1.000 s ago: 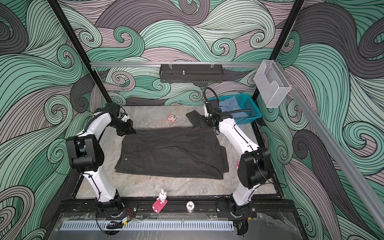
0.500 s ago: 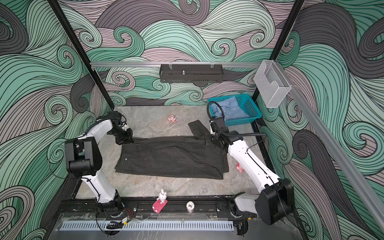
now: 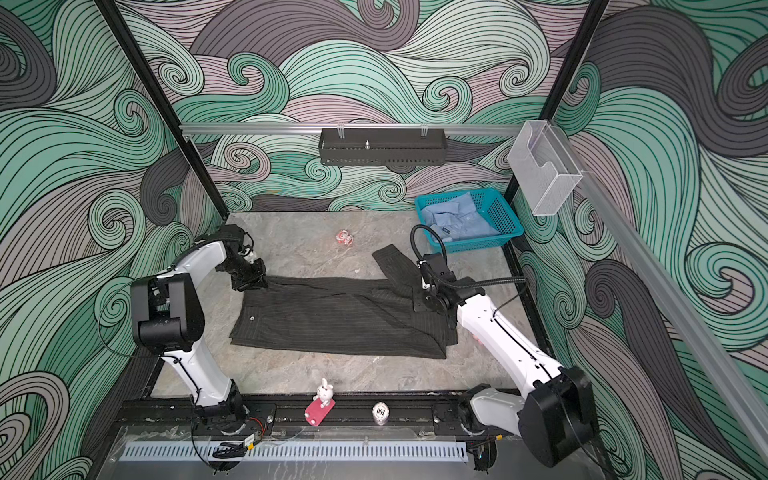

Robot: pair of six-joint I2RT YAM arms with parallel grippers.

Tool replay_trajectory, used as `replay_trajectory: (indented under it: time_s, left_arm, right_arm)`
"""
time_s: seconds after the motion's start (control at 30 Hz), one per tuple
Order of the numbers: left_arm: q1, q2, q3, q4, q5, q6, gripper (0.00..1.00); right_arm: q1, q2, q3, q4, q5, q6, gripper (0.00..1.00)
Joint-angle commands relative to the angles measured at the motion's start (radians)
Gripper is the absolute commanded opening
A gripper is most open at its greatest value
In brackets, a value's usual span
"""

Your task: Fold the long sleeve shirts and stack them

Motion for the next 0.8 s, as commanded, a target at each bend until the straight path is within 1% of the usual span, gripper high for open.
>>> replay_trajectory:
  time_s: [0.0,0.13,0.2,0.3,0.4,0.53,0.77]
  left_arm:
    - [-0.003,-0.035,-0.012,-0.014,-0.004,-0.013,0.27]
    - [0.001,-0.057,-0.003,-0.041,0.009,-0.026,0.50]
    - [0.002,-0.084,0.002,-0.048,0.012,-0.039,0.55]
    - [0.003,-0.110,0.015,-0.075,0.022,-0.064,0.57]
    - [0.005,-0.107,0.010,-0.085,0.034,-0.100,0.59]
    - [0.006,-0.083,-0.022,-0.048,0.070,-0.147,0.63]
    - [0.026,-0.063,-0.074,0.009,0.066,-0.240,0.63]
  right_arm:
    - [0.024,-0.003,-0.019,-0.023,0.023,0.009,0.00]
    - [0.065,0.013,-0.031,-0.032,0.034,0.010,0.00]
    - [0.081,0.013,-0.039,-0.030,0.039,0.012,0.00]
    - [0.097,0.012,-0.052,-0.028,0.043,0.012,0.00]
    - [0.101,0.016,-0.061,-0.022,0.043,0.012,0.00]
    - [0.105,0.027,-0.059,-0.013,0.042,0.008,0.00]
    - [0.107,0.040,-0.057,0.003,0.036,0.009,0.00]
